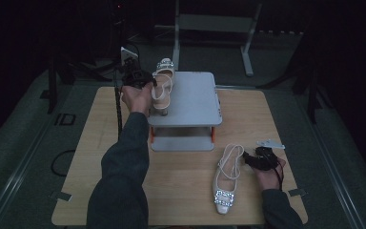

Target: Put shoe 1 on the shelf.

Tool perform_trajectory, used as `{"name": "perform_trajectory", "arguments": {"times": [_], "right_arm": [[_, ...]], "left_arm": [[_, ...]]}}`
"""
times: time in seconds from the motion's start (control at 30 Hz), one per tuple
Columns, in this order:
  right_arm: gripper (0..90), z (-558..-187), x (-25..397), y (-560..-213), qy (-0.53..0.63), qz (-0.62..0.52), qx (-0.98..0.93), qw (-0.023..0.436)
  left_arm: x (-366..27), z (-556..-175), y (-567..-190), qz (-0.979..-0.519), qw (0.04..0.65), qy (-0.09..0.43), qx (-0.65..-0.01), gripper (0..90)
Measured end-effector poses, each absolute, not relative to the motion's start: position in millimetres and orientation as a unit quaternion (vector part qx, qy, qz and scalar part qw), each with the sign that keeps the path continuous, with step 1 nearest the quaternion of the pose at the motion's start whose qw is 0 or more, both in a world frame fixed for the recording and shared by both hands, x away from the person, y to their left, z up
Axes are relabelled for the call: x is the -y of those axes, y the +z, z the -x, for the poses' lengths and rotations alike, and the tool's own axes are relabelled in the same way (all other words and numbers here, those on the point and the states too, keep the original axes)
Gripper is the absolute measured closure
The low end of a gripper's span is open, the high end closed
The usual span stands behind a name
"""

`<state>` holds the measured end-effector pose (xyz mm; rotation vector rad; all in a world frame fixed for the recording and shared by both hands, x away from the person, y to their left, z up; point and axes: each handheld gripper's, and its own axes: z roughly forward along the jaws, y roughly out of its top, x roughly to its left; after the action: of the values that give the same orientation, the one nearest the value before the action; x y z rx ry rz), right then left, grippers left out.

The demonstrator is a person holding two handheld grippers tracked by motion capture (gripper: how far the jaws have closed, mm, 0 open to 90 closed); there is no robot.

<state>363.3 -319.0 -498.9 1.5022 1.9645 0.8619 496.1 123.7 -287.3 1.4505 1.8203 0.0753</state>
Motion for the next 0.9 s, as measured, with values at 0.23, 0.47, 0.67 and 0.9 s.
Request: {"name": "perform_trajectory", "arguments": {"times": [0.23,0.47,0.67,0.9], "right_arm": [[38.7,-363.6,319.4,-499.0,0.318,-0.554,-0.725,0.258],[38.7,-363.7,321.8,-499.1,0.319,-0.555,-0.724,0.257],[38.7,-363.9,322.2,-499.1,0.32,-0.556,-0.723,0.256],[38.7,-363.9,322.4,-499.0,0.321,-0.558,-0.721,0.255]], "left_arm": [[-105.1,-504.8,-288.9,-0.574,0.385,0.029,-0.723,80.9],[-90.8,-514.0,-287.4,-0.569,0.367,0.041,-0.735,81.0],[-83.3,-520.4,-288.2,-0.568,0.352,0.049,-0.742,80.7],[-80.1,-526.7,-289.7,-0.578,0.324,0.071,-0.746,80.8]]}}
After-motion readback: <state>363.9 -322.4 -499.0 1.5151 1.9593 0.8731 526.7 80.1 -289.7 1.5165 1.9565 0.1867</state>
